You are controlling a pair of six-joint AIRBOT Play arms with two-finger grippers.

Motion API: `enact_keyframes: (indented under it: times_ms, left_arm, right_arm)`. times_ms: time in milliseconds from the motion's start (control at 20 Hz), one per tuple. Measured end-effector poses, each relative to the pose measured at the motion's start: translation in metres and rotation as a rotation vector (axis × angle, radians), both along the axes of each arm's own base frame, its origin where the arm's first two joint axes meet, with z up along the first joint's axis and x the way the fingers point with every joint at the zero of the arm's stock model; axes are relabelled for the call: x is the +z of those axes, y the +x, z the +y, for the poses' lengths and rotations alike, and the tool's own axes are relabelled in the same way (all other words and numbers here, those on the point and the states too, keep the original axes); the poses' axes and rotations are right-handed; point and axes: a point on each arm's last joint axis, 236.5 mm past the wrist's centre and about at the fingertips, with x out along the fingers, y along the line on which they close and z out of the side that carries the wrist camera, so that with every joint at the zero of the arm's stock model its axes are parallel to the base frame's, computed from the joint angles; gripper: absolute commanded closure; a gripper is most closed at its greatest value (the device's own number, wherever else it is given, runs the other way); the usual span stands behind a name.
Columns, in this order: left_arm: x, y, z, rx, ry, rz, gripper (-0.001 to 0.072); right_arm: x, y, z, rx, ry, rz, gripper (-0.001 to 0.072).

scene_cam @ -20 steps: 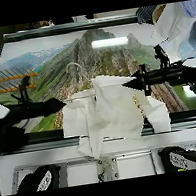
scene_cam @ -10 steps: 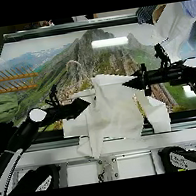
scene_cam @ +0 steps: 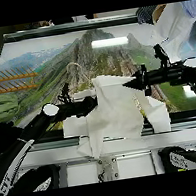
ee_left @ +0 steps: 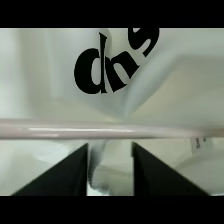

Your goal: Fold the clothes and pants, and hang the long-sleeved shirts on hangers.

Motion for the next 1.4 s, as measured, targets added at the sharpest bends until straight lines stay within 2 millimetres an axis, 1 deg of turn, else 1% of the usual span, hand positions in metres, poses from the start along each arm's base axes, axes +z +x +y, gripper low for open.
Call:
enact_keyframes:
  times_ms: [50, 200, 300, 400, 550, 650, 850, 1000, 1150, 1250, 1400]
  left_arm:
    - [-0.001, -0.001, -0.001, -0.007, 0.002, 0.002, 0.0688]
    - [-0.001, -0.002, 0.003, -0.025, 0.007, -0.001, 0.0689]
    - [0.004, -0.002, 0.013, -0.042, 0.026, -0.025, 0.0689]
    - [0.012, 0.001, 0.027, -0.044, 0.050, -0.057, 0.0689]
    - [0.024, 0.004, 0.054, -0.030, 0.087, -0.095, 0.0689]
    - [0.027, 0.005, 0.070, -0.023, 0.118, -0.109, 0.0689]
    - [0.027, 0.008, 0.092, -0.004, 0.157, -0.110, 0.0689]
    - [0.027, 0.011, 0.101, 0.015, 0.167, -0.110, 0.0689]
    - [0.026, 0.017, 0.108, 0.033, 0.187, -0.126, 0.0689]
    - [0.024, 0.023, 0.113, 0.055, 0.198, -0.134, 0.0689]
    - [0.011, 0.033, 0.127, 0.095, 0.214, -0.100, 0.0689]
  right_arm:
    - [0.000, 0.000, 0.000, 0.000, 0.000, 0.000, 0.0680]
    - [0.003, -0.001, 0.000, -0.001, -0.002, -0.007, 0.0680]
    - [0.006, -0.004, -0.001, -0.007, -0.018, -0.015, 0.0680]
    - [0.012, -0.004, -0.002, -0.034, -0.040, -0.025, 0.0681]
    - [0.029, -0.004, -0.005, -0.101, -0.052, -0.044, 0.0681]
    - [0.043, -0.006, -0.006, -0.142, -0.055, -0.057, 0.0682]
    - [0.069, -0.017, -0.007, -0.201, -0.043, -0.070, 0.0682]
    - [0.083, -0.026, -0.006, -0.226, -0.027, -0.056, 0.0682]
    - [0.087, -0.034, -0.005, -0.229, -0.016, -0.010, 0.0682]
    - [0.087, -0.042, -0.003, -0.213, -0.015, 0.027, 0.0683]
    - [0.085, -0.050, -0.001, -0.201, -0.018, 0.071, 0.0684]
